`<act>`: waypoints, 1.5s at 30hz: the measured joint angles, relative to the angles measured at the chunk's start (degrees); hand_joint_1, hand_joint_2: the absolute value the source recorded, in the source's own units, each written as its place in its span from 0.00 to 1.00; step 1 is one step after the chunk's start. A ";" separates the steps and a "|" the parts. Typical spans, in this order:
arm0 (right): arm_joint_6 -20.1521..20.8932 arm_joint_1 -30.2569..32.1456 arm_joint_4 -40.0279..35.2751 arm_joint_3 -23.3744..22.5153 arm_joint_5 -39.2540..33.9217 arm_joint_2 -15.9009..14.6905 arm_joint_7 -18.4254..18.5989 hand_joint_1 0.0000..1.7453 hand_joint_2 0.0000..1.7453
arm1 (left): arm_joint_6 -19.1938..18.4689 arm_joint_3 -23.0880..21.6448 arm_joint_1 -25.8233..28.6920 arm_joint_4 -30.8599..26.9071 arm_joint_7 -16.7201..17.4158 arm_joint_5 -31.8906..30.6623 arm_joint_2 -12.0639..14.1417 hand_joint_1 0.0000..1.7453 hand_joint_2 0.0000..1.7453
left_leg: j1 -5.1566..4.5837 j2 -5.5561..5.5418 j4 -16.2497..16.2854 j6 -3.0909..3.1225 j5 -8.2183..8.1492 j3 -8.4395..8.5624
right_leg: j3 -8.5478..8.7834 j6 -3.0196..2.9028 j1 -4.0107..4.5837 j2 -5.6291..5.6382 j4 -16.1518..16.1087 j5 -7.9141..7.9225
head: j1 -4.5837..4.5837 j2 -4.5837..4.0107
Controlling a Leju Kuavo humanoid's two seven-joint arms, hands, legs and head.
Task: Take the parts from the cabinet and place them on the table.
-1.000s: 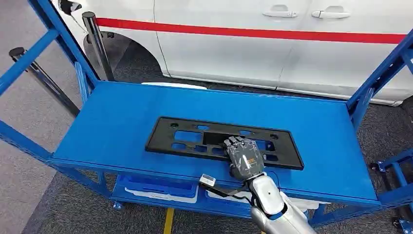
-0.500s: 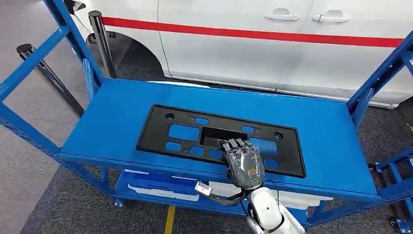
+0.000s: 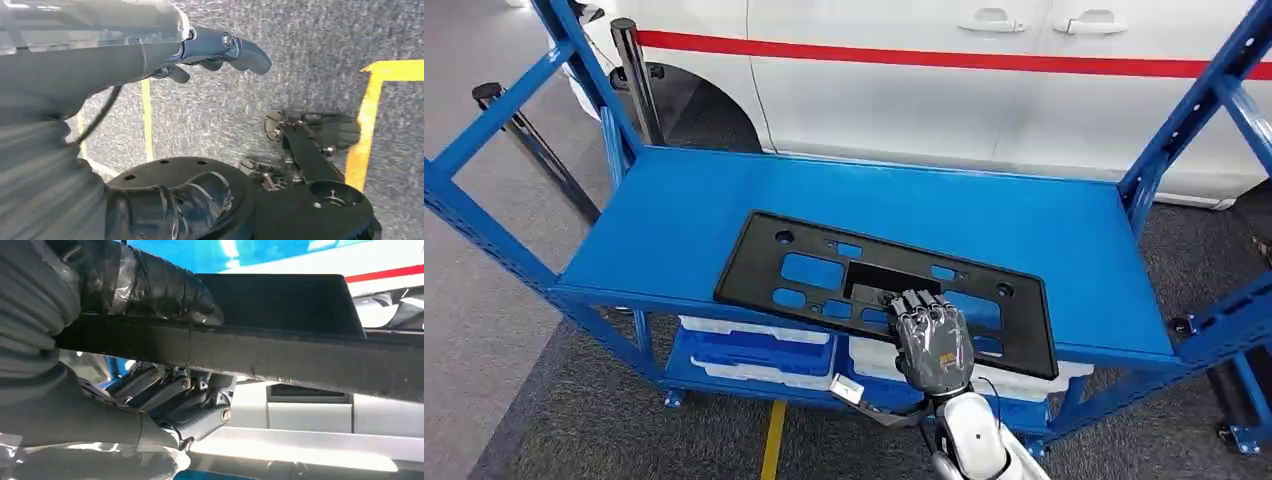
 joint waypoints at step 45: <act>22.36 3.91 -8.09 -0.85 -64.41 3.43 -31.08 0.97 1.00 | -0.81 0.48 -0.85 0.00 -1.53 -2.80 -1.27 0.00 1.00 | 0.24 0.48 -4.45 1.27 -6.00 11.61 | -8.27 1.46 0.25 -0.45 0.61 7.97 | 0.09 0.00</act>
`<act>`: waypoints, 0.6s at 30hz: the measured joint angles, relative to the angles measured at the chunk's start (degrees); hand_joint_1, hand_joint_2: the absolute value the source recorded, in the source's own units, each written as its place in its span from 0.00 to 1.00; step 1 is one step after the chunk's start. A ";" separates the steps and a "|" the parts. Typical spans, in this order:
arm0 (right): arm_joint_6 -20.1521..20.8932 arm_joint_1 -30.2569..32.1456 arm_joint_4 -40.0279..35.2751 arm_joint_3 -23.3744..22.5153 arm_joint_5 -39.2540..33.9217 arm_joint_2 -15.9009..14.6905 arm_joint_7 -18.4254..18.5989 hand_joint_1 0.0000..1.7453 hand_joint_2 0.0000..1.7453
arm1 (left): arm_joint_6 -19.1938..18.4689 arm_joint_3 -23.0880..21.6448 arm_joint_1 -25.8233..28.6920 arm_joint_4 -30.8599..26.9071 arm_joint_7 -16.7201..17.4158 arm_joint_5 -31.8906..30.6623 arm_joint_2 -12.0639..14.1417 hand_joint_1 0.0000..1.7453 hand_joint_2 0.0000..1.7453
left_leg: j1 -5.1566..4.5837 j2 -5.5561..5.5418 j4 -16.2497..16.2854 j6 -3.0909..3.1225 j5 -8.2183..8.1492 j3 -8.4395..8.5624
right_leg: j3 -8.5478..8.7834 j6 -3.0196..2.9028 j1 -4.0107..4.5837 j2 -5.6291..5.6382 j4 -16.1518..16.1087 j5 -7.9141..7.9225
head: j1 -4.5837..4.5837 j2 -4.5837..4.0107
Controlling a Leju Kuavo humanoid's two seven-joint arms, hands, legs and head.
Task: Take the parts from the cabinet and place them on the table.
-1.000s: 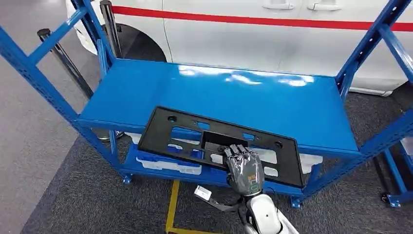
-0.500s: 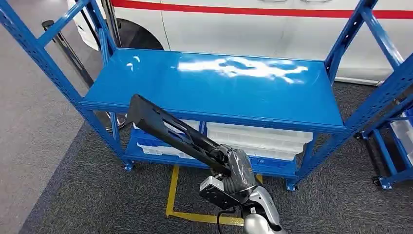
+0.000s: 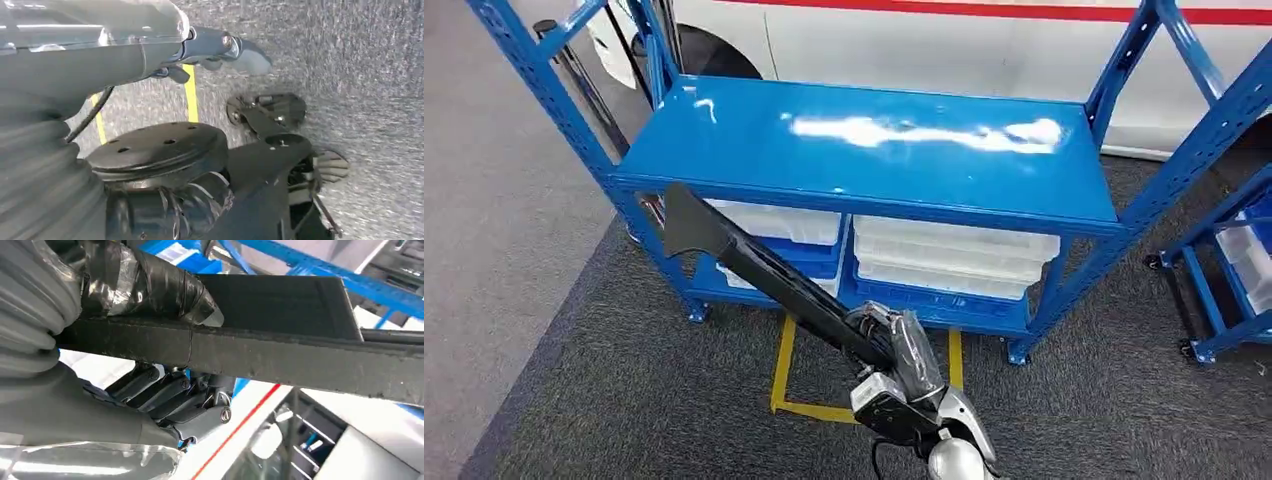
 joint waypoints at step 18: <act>-1.81 1.74 -0.81 -0.04 -0.74 0.00 -1.27 0.97 1.00 | 0.22 0.28 -0.12 0.00 1.55 -0.74 -0.11 0.00 1.00 | 0.15 0.69 9.81 -2.71 -1.48 -13.31 | 6.50 -2.40 -0.47 0.54 -0.13 -7.15 | -0.15 0.00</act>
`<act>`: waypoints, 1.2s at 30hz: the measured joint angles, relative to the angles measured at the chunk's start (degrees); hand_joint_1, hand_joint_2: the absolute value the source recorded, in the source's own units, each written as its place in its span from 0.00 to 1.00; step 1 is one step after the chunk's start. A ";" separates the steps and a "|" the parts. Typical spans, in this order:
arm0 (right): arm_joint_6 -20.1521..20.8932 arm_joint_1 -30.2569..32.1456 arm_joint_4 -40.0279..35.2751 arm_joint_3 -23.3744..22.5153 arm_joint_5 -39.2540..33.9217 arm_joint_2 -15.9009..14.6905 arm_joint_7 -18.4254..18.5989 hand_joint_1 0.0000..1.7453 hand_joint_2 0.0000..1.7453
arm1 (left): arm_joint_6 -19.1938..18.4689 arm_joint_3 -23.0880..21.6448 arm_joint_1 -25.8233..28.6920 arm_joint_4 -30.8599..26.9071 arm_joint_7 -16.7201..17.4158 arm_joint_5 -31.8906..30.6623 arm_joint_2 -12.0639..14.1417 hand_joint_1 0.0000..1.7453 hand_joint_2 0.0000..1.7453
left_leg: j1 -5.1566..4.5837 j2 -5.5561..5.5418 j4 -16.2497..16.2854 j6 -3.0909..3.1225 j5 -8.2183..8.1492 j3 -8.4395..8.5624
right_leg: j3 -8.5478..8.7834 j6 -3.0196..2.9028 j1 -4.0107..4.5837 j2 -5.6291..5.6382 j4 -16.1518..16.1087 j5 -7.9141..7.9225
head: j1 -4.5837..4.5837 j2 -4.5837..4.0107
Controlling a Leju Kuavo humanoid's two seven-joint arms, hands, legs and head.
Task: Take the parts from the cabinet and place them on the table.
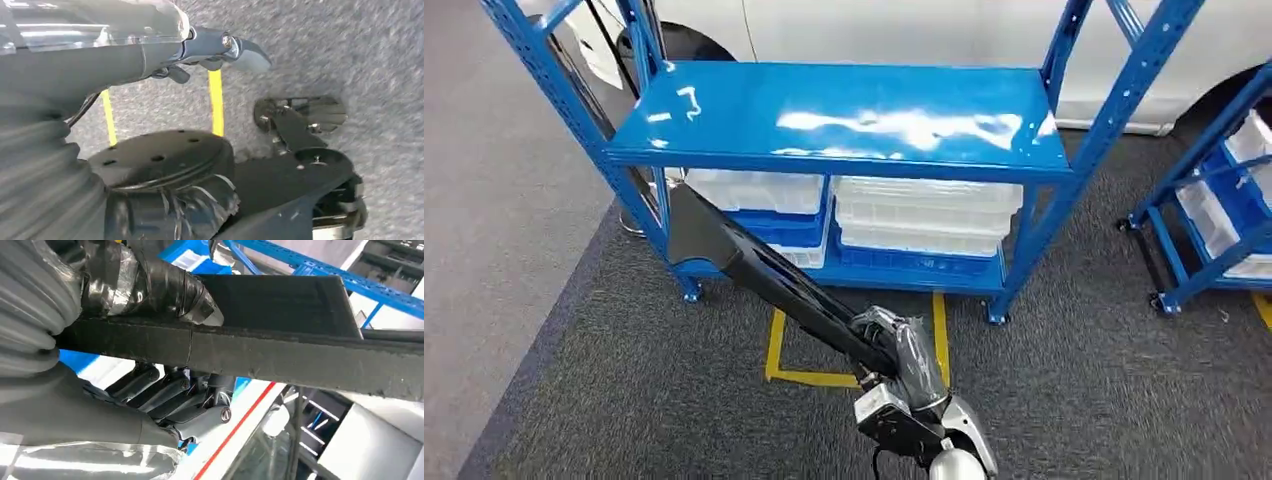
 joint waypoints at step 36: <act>-0.11 1.20 -0.79 0.00 -1.18 -0.33 -0.53 0.97 1.00 | 0.59 0.57 0.16 0.00 1.01 -0.96 0.00 0.00 1.00 | -0.07 -0.55 2.98 0.50 -1.65 6.03 | -3.81 0.47 0.12 3.61 1.11 2.43 | 0.20 0.00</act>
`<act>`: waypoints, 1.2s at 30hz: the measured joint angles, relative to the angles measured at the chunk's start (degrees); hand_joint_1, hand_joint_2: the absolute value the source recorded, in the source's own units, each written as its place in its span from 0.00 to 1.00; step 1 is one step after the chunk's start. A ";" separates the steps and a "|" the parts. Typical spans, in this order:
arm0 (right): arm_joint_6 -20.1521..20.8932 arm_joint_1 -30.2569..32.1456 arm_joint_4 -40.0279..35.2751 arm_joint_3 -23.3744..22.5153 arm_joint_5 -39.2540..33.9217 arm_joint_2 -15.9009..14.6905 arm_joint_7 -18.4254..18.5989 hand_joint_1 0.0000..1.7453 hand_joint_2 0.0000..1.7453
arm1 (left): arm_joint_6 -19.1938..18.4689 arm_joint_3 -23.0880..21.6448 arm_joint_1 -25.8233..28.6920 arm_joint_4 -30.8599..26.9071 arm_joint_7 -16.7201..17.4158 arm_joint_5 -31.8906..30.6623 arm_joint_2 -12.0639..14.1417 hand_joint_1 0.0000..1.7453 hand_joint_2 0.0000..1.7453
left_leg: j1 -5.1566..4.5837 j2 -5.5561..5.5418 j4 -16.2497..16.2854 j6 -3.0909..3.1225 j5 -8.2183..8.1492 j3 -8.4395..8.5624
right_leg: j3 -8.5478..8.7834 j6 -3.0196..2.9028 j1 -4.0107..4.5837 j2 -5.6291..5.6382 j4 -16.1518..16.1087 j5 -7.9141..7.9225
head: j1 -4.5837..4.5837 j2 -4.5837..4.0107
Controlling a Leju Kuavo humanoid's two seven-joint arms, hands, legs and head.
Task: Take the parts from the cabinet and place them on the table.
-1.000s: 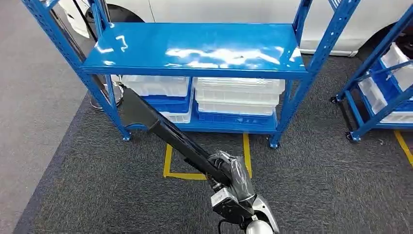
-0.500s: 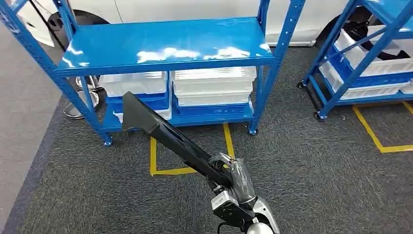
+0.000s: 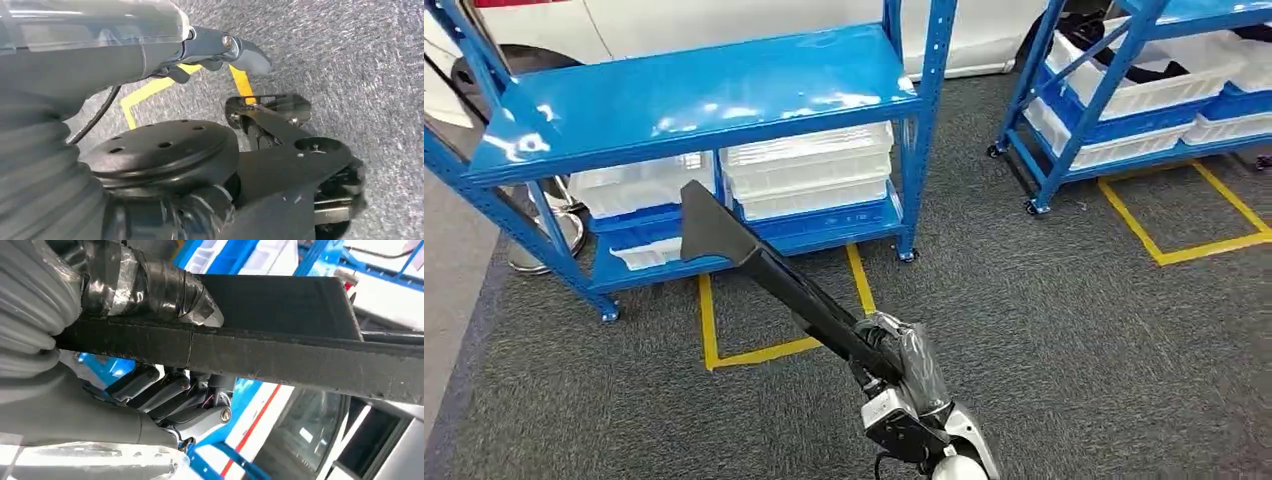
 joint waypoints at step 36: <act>0.11 2.16 -2.32 0.13 -0.61 -0.24 -1.77 0.97 1.00 | -0.96 0.13 0.52 0.00 -0.39 -1.03 0.37 0.00 1.00 | -0.14 -4.36 -10.11 1.02 2.65 3.96 | -1.26 1.67 -0.04 3.32 -0.51 1.41 | 0.31 0.00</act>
